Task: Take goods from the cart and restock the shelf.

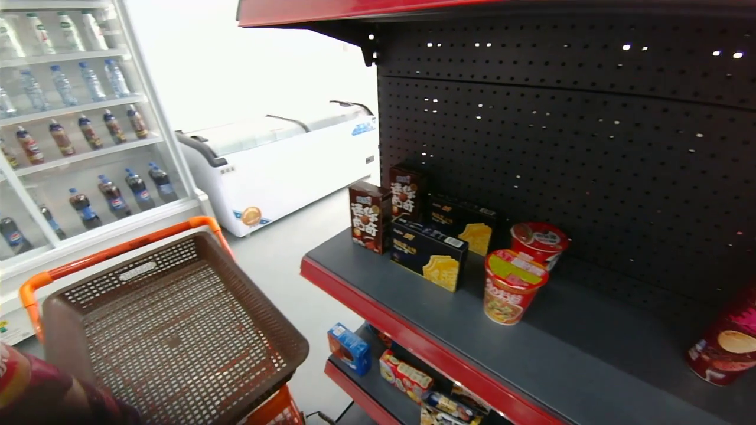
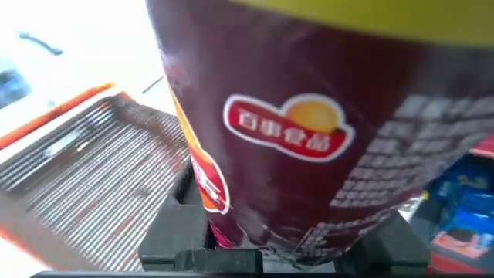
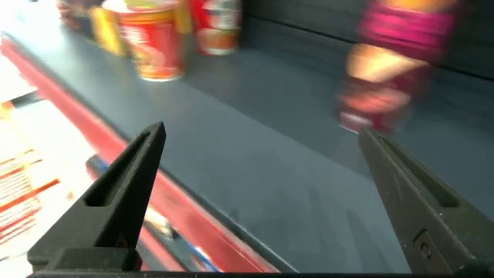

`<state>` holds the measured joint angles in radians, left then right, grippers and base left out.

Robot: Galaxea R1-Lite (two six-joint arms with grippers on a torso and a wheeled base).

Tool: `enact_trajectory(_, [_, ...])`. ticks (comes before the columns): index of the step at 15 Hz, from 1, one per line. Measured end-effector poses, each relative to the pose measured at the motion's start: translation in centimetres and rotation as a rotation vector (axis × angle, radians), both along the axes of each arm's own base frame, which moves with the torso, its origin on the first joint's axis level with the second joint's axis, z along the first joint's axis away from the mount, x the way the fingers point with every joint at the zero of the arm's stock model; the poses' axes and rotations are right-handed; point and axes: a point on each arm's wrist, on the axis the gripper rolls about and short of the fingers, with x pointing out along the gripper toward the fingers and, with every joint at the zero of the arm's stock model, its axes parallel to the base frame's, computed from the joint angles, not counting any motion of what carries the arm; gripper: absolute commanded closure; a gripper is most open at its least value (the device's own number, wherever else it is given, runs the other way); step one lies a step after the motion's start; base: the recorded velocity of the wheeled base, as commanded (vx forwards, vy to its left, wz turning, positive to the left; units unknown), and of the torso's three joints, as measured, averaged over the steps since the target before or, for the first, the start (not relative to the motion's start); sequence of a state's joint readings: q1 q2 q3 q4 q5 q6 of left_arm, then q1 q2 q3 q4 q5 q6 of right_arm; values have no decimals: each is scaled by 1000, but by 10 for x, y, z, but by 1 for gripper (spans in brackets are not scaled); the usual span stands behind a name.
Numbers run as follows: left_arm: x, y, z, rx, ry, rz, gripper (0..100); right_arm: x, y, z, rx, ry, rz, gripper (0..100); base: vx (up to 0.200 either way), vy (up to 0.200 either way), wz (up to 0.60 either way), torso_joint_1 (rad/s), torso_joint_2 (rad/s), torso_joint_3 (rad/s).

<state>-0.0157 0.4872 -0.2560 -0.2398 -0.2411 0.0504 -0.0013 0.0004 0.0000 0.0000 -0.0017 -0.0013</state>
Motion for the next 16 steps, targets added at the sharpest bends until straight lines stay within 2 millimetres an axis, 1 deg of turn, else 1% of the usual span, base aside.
enact_trajectory(2, [-9,0,1,-1,-27,1,100,0,0,0,0,0,0,0,0,0,-600,0,2,-5])
enact_trajectory(5, [-15,0,1,-2,-47,0,100,0,0,0,0,0,0,0,0,0,-600,2,4,2])
enact_trajectory(14, [-17,0,-5,-6,-45,-7,100,0,0,0,0,0,0,0,0,0,-600,2,0,2])
enact_trajectory(16, [-17,0,-5,-6,-41,-9,100,0,0,0,0,1,0,0,0,0,0,0,0,0])
